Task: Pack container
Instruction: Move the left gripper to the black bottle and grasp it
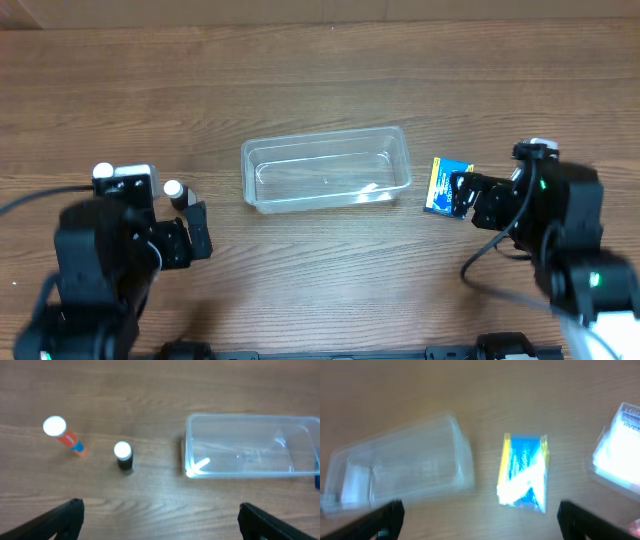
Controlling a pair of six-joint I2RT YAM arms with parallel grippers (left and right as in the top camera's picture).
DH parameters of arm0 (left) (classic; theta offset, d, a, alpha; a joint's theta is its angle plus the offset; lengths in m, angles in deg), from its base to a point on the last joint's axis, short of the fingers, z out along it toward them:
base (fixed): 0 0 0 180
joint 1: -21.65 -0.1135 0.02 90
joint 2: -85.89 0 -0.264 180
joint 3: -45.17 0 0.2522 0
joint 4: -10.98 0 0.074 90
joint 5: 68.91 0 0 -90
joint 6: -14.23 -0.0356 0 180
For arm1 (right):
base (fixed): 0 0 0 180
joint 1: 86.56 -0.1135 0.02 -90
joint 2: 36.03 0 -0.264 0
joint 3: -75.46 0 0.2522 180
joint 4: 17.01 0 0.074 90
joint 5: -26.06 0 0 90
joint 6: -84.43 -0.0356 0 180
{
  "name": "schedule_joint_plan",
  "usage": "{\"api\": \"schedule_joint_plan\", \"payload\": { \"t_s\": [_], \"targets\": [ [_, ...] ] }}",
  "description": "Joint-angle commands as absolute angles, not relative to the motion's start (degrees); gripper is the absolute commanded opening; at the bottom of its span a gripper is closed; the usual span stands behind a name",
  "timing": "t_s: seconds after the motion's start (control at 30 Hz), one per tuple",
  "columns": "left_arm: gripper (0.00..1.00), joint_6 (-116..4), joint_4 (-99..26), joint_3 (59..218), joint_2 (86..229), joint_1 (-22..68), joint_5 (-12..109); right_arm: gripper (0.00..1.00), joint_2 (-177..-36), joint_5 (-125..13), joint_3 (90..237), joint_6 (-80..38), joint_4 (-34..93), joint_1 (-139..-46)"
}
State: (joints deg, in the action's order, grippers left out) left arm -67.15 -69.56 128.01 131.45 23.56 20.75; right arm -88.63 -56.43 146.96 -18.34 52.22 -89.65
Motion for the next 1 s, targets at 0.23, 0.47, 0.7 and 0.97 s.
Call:
{"api": "schedule_joint_plan", "payload": {
  "t_s": [0.23, 0.47, 0.7, 0.97],
  "targets": [
    [1.00, -68.92, -79.00, 144.16, 156.48, 18.78, 18.52, 1.00, -100.01, -57.72, 155.66, -16.26, 59.50, -84.17],
    [1.00, -70.69, -74.52, 144.16, 174.67, 13.75, 18.76, 1.00, -100.01, -57.18, 155.61, -16.24, 59.45, -83.86],
    [0.99, -70.67, -73.39, 144.16, 192.48, 13.84, 19.61, 1.00, -100.10, -57.18, 155.61, -16.24, 59.01, -83.86],
    [0.79, -70.43, -74.09, 144.16, 195.63, 13.84, 19.57, 1.00, -103.40, -57.18, 155.57, -16.24, 59.06, -83.86]
  ]
}}
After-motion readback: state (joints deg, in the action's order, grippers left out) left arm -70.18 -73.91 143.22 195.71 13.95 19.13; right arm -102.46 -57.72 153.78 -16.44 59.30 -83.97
